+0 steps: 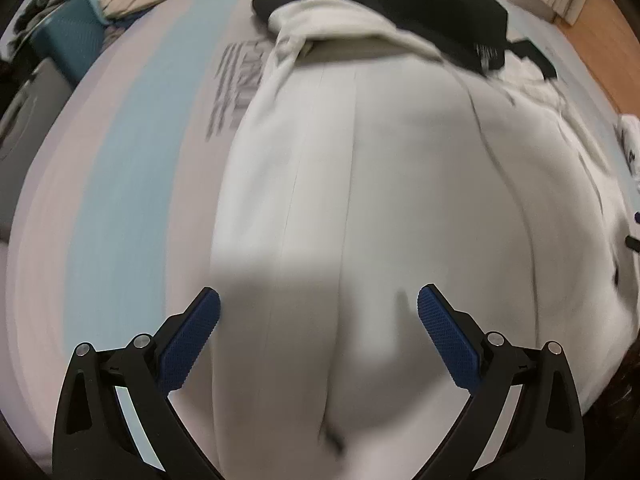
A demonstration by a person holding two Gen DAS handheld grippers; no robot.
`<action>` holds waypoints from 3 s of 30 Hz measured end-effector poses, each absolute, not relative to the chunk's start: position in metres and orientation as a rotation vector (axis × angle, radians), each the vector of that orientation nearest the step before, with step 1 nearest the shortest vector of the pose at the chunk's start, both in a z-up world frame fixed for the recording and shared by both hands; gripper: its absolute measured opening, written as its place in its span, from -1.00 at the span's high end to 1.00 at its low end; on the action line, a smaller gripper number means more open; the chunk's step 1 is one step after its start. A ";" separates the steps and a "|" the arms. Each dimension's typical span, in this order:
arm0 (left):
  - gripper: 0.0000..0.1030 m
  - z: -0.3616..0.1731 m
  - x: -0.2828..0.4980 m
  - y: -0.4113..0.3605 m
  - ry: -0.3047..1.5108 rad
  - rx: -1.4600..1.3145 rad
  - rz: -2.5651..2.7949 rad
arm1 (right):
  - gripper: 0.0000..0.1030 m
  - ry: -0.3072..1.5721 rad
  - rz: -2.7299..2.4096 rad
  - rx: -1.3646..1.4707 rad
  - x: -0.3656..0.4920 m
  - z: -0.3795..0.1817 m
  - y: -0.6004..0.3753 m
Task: Fold large clothes
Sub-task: 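Move both grippers to the white hem of the folded jacket, then close both grippers on the white hem edge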
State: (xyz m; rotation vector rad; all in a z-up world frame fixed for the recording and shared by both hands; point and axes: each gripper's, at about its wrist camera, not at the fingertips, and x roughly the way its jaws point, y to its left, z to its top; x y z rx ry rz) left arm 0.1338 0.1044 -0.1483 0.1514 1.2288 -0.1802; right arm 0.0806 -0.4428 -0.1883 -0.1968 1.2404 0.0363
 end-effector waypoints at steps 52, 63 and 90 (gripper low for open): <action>-0.68 -0.174 0.047 0.174 1.424 0.021 -0.168 | 0.26 1.474 0.062 0.139 -0.023 -0.222 -0.454; 0.72 -0.162 0.048 0.163 1.422 0.082 -0.180 | 0.14 1.451 0.015 0.178 -0.028 -0.226 -0.449; 0.69 -0.158 0.039 0.138 1.465 0.112 -0.126 | 0.29 1.516 -0.042 0.058 -0.004 -0.211 -0.408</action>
